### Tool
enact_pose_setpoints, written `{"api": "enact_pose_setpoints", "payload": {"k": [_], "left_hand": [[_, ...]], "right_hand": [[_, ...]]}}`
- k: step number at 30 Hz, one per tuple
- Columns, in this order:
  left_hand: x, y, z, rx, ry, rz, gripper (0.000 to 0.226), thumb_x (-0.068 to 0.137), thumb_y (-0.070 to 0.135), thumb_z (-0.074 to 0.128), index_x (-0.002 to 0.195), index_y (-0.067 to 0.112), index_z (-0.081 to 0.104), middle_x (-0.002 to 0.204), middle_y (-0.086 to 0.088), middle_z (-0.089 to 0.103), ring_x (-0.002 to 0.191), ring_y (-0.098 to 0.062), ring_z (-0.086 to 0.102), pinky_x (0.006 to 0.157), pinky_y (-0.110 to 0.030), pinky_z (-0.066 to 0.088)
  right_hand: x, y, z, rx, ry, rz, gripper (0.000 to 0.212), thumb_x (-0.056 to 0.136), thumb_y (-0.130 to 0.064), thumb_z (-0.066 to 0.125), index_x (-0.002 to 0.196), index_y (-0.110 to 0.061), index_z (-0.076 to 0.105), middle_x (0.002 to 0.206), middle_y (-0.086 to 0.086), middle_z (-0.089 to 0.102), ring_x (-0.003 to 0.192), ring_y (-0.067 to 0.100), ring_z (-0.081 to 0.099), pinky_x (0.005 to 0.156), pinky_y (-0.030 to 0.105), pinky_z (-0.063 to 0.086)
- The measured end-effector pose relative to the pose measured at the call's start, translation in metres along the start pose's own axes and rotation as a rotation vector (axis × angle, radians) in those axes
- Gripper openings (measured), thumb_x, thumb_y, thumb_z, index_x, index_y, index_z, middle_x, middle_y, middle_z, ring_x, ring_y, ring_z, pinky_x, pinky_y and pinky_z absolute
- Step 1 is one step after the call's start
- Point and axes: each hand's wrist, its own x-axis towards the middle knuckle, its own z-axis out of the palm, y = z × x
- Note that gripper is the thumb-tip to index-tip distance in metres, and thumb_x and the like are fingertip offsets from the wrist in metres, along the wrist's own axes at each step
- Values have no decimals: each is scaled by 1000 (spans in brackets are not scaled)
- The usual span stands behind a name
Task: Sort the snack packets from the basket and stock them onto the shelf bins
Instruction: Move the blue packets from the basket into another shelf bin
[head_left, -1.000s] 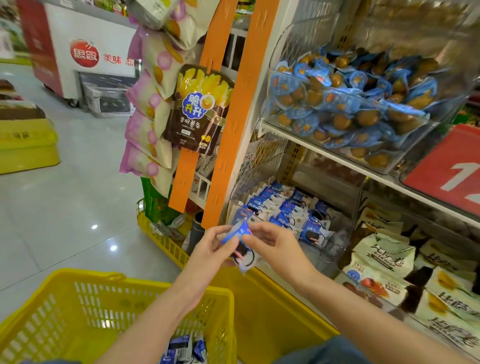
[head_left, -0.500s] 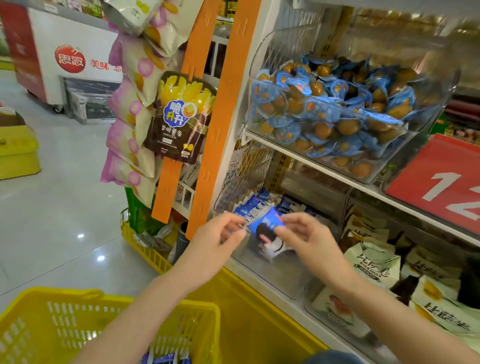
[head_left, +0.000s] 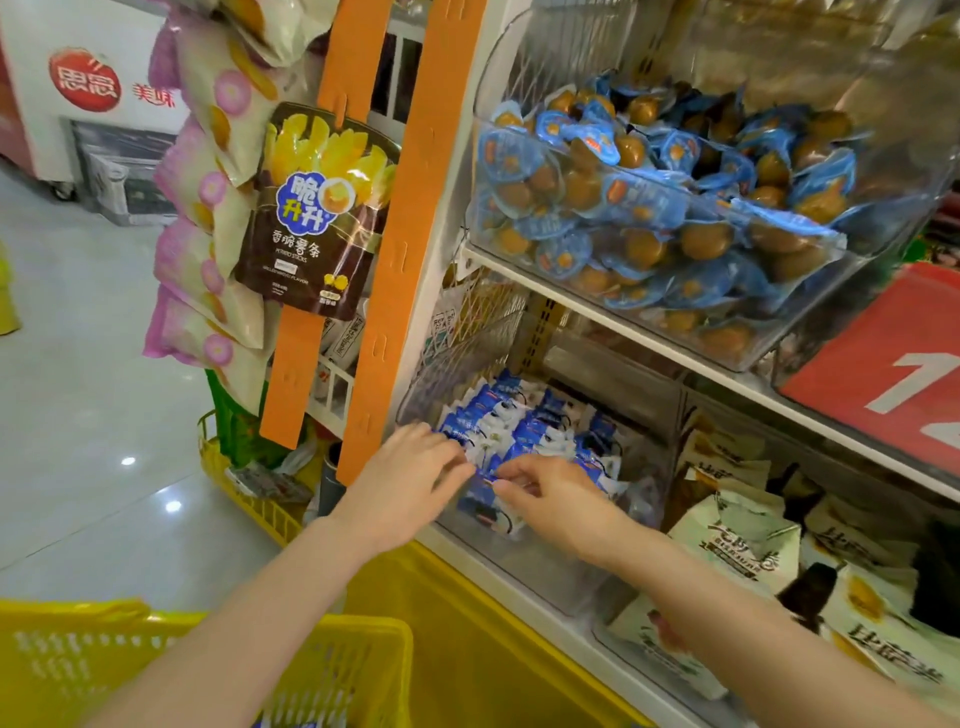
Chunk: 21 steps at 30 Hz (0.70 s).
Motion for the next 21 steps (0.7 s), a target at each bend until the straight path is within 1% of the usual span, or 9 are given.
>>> {"api": "enact_pose_setpoints", "payload": {"k": [5, 8, 10, 12, 14, 16, 17, 19, 21], "left_hand": [[-1, -1, 0, -3, -18, 1, 36, 96, 44, 36, 109, 22, 60, 109, 8, 60, 109, -10, 47, 104, -29, 30], [-1, 1, -1, 7, -15, -9, 34, 97, 43, 36, 111, 23, 59, 111, 8, 60, 112, -10, 46, 105, -29, 29], [-2, 2, -3, 19, -13, 8, 32, 98, 39, 36, 111, 21, 59, 111, 7, 59, 111, -10, 46, 103, -27, 30], [-5, 4, -8, -5, -7, 22, 27, 98, 34, 39, 112, 21, 58, 112, 6, 58, 111, -11, 45, 99, -25, 31], [-11, 7, -15, -100, 26, -5, 22, 97, 28, 44, 113, 22, 57, 113, 7, 56, 110, -8, 45, 93, -21, 33], [-23, 11, -22, -215, 96, -56, 20, 96, 23, 46, 113, 22, 57, 109, 12, 51, 106, -3, 45, 88, -19, 35], [-33, 12, -25, -240, 137, -62, 19, 96, 21, 46, 112, 22, 57, 106, 14, 49, 103, -1, 44, 86, -19, 35], [-61, 5, -25, -194, 202, -51, 16, 94, 19, 48, 107, 20, 58, 100, 13, 50, 95, -5, 46, 80, -22, 36], [-96, -9, -21, -93, 232, -87, 17, 90, 20, 46, 100, 19, 59, 93, 9, 53, 85, -12, 47, 74, -27, 37]], "right_hand": [[-8, -1, 5, 30, -152, 64, 41, 99, -44, 31, 119, -19, 56, 105, -3, 58, 96, 12, 53, 78, 25, 38], [-12, -3, 5, -17, -160, 29, 34, 100, -42, 29, 98, -23, 57, 87, -6, 55, 78, 7, 50, 67, 24, 38], [-17, -5, 8, -109, -101, -53, 27, 101, -38, 32, 87, -26, 52, 81, -6, 52, 71, 6, 47, 69, 28, 40], [-25, -6, 15, -191, 0, -127, 26, 100, -36, 36, 115, -22, 52, 104, -2, 58, 93, 9, 53, 87, 30, 44], [-34, -7, 27, -309, 106, -198, 44, 99, -37, 37, 140, -20, 34, 136, -1, 45, 124, 10, 41, 106, 24, 30], [-48, -10, 44, -413, 182, -281, 52, 98, -36, 39, 145, -17, 26, 150, 0, 29, 140, 13, 24, 114, 24, 14], [-55, -13, 53, -456, 214, -341, 53, 97, -33, 45, 144, -13, 31, 150, 4, 32, 141, 17, 25, 114, 27, 15], [-62, -19, 72, -447, 254, -463, 47, 90, -26, 60, 131, -7, 50, 133, 9, 53, 128, 23, 47, 108, 33, 34], [-65, -27, 94, -338, 176, -485, 39, 93, -30, 54, 128, -14, 50, 123, 1, 55, 117, 17, 50, 101, 26, 37]]}}
